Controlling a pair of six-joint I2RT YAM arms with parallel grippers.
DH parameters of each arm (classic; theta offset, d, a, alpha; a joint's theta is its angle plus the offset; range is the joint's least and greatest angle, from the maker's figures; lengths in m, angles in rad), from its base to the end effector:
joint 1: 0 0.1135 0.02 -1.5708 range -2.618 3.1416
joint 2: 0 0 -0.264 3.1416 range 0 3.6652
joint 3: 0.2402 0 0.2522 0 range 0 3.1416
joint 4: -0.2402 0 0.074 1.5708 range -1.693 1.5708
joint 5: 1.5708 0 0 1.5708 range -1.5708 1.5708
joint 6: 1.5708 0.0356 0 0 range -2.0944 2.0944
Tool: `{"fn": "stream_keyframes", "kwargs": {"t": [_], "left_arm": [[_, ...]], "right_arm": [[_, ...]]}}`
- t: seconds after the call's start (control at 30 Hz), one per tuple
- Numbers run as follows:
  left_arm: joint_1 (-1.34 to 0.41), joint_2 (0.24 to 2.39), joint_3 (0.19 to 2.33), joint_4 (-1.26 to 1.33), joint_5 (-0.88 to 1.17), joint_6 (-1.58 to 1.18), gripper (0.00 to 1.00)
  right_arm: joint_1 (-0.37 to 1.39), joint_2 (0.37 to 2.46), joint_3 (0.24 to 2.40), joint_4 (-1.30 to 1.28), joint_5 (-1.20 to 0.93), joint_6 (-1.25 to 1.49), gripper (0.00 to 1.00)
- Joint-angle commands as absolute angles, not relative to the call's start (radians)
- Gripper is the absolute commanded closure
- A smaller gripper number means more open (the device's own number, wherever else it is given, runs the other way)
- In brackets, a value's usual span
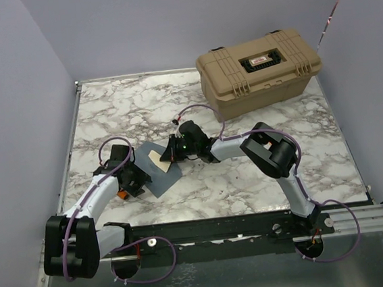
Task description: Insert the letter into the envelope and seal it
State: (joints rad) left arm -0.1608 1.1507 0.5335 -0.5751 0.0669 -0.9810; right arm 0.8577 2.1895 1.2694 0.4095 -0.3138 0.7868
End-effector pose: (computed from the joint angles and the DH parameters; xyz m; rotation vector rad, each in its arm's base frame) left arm 0.1845 -0.0323 0.1599 -1.1137 2.6074 -0.3733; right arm 0.2948 0.3576 0.1173 -0.2986 2.3218 1.2518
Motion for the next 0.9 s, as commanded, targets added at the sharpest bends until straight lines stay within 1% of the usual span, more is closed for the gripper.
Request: {"fn": "stream_keyframes", "kwargs": {"t": [0.0, 0.3, 0.53, 0.6, 0.7, 0.73, 0.8, 0.87], "left_arm": [[-0.157, 1.168, 0.511, -0.527, 0.110, -1.004, 0.53], [-0.157, 1.206, 0.544, -0.480, 0.141, -0.990, 0.54], [-0.157, 1.209, 0.532, -0.456, 0.153, -0.995, 0.54], [-0.157, 1.205, 0.531, -0.456, 0.151, -0.995, 0.54], [-0.157, 1.198, 0.531, -0.458, 0.150, -0.990, 0.53], [-0.157, 1.198, 0.533, -0.461, 0.150, -0.984, 0.53], [-0.157, 1.197, 0.543, -0.472, 0.147, -0.969, 0.52], [-0.157, 1.197, 0.558, -0.487, 0.140, -0.950, 0.50]], "right_arm": [[0.870, 2.205, 1.250, 0.485, -0.269, 0.854, 1.00], [0.901, 2.242, 1.282, 0.469, -0.309, 0.821, 1.00], [0.902, 2.201, 1.280, 0.417, -0.263, 0.758, 0.99], [0.900, 2.164, 1.301, 0.362, -0.244, 0.722, 0.88], [0.894, 2.126, 1.340, 0.246, -0.228, 0.679, 0.62], [0.892, 2.119, 1.356, 0.209, -0.228, 0.665, 0.55], [0.887, 2.111, 1.389, 0.125, -0.215, 0.638, 0.47], [0.885, 2.109, 1.414, 0.056, -0.194, 0.612, 0.43]]}}
